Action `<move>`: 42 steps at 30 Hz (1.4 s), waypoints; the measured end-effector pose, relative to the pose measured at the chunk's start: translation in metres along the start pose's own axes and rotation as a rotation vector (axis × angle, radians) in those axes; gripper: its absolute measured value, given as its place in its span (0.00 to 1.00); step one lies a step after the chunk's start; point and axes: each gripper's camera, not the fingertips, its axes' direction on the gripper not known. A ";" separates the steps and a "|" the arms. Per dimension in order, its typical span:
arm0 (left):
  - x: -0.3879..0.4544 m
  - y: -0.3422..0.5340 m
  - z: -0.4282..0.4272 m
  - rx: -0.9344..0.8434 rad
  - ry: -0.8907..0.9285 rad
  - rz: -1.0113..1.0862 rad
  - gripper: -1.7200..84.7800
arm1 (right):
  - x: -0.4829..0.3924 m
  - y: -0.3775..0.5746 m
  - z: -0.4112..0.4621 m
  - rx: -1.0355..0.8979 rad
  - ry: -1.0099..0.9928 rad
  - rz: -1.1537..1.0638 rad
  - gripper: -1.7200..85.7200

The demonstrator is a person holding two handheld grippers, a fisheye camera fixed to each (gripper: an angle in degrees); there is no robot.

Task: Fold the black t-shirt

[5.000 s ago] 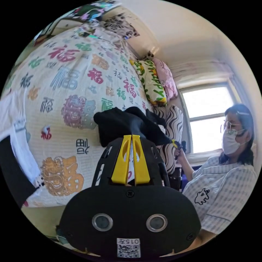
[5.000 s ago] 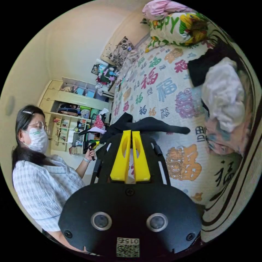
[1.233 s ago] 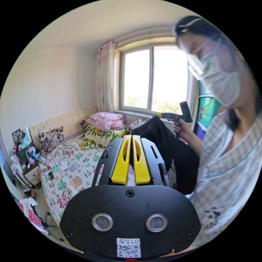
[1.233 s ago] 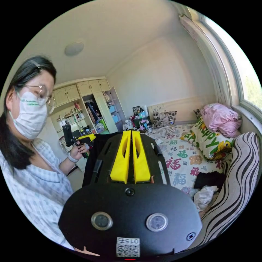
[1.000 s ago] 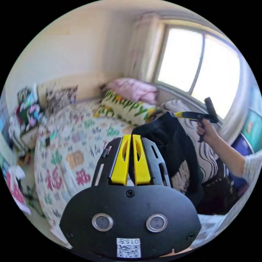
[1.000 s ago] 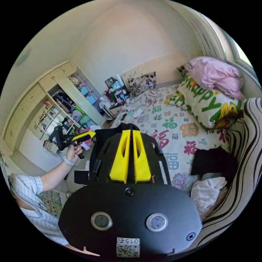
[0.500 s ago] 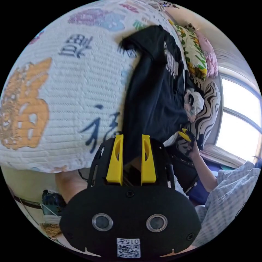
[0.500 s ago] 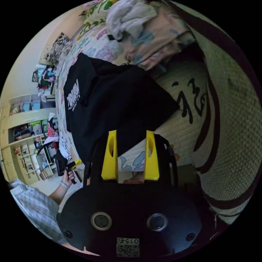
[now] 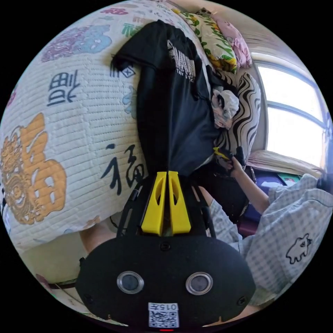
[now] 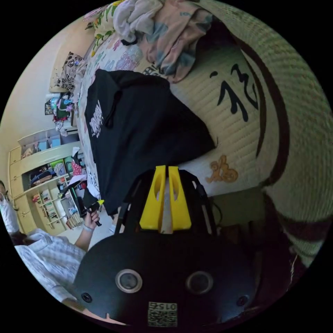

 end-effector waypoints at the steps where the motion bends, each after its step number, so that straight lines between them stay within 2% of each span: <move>1: -0.010 0.003 -0.019 -0.006 -0.016 -0.002 0.01 | -0.002 0.006 -0.002 -0.016 0.031 -0.005 0.02; 2: -0.017 0.005 -0.034 -0.014 -0.038 0.012 0.01 | -0.004 0.018 -0.005 -0.035 0.057 -0.020 0.02; 5: -0.037 0.010 -0.052 -0.059 -0.130 0.017 0.01 | -0.002 0.039 -0.008 -0.062 -0.041 0.050 0.03; 7: -0.053 0.013 -0.055 -0.071 -0.195 0.004 0.01 | -0.005 0.043 0.001 -0.138 0.003 0.047 0.03; 11: -0.092 0.019 -0.066 -0.077 -0.124 -0.104 0.04 | -0.018 0.032 -0.004 -0.166 0.065 0.035 0.05; 15: -0.099 0.013 -0.129 0.082 -0.157 -0.147 0.09 | -0.074 -0.001 -0.047 -0.055 0.192 -0.138 0.11; 17: -0.095 -0.014 -0.170 0.209 -0.228 -0.127 0.13 | -0.105 -0.026 -0.052 -0.014 0.205 -0.230 0.15; 21: -0.078 -0.086 -0.186 0.277 -0.314 0.001 0.16 | -0.164 -0.101 -0.025 -0.020 0.136 -0.342 0.17; 25: -0.065 -0.167 -0.169 0.301 -0.459 0.107 0.17 | -0.181 -0.156 -0.002 0.016 0.244 -0.243 0.20; 27: -0.069 -0.195 -0.154 0.238 -0.487 0.131 0.15 | -0.189 -0.174 0.015 -0.042 0.182 -0.207 0.16; 30: -0.081 -0.212 -0.148 0.172 -0.541 0.172 0.05 | -0.208 -0.172 0.015 -0.038 0.374 -0.257 0.04; 32: -0.085 -0.208 -0.177 0.197 -0.521 0.227 0.03 | -0.217 -0.171 0.001 -0.054 0.329 -0.331 0.02; 35: -0.097 -0.203 -0.239 0.275 -0.508 0.203 0.02 | -0.220 -0.176 -0.043 0.014 0.294 -0.356 0.02; 39: -0.129 -0.215 -0.322 0.375 -0.555 0.077 0.01 | -0.217 -0.206 -0.106 0.143 0.438 -0.349 0.02; 42: -0.167 -0.232 -0.366 0.453 -0.593 -0.093 0.01 | -0.213 -0.240 -0.125 0.179 0.542 -0.347 0.02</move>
